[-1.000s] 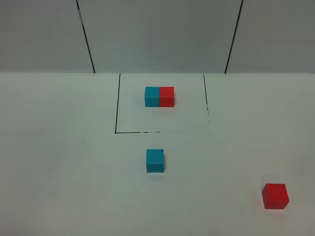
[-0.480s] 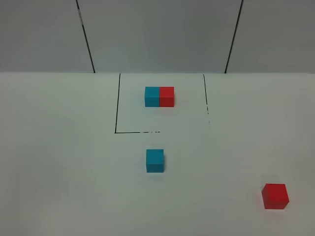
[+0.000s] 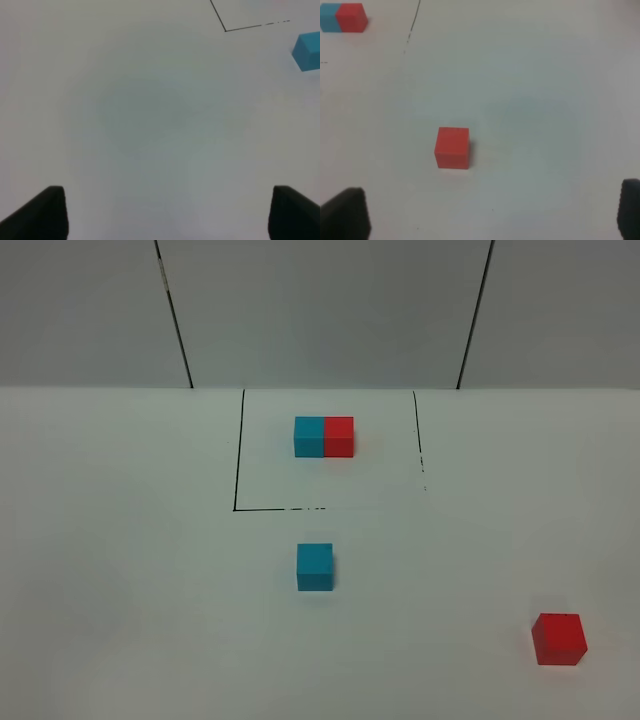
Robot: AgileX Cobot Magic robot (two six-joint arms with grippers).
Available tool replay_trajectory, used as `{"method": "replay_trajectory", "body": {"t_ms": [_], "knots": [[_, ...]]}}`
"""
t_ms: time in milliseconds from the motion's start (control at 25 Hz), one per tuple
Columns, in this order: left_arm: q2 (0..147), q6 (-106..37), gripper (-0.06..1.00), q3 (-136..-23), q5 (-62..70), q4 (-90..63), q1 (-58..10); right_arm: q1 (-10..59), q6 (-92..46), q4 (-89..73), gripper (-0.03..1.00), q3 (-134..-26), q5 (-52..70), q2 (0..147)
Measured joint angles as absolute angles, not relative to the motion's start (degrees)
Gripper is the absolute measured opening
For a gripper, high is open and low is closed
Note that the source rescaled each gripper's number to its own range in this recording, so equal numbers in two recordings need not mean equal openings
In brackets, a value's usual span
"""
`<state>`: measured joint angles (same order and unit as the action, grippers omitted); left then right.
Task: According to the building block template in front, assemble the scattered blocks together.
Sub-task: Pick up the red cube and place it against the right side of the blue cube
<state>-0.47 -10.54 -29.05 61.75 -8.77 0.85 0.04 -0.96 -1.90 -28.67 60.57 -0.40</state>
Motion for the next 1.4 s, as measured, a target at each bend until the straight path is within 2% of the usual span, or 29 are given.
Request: {"method": "replay_trajectory", "body": {"t_ms": [600, 1400], "knots": [[-0.5, -3.1, 0.7, -29.1, 61.3, -5.8, 0.8, 0.0, -1.0, -1.9, 1.0, -28.7, 60.6, -0.4], [-0.5, -2.8, 0.7, -29.1, 61.3, -5.5, 0.8, 0.0, -1.0, -1.9, 1.0, -28.7, 60.6, -0.4]]}}
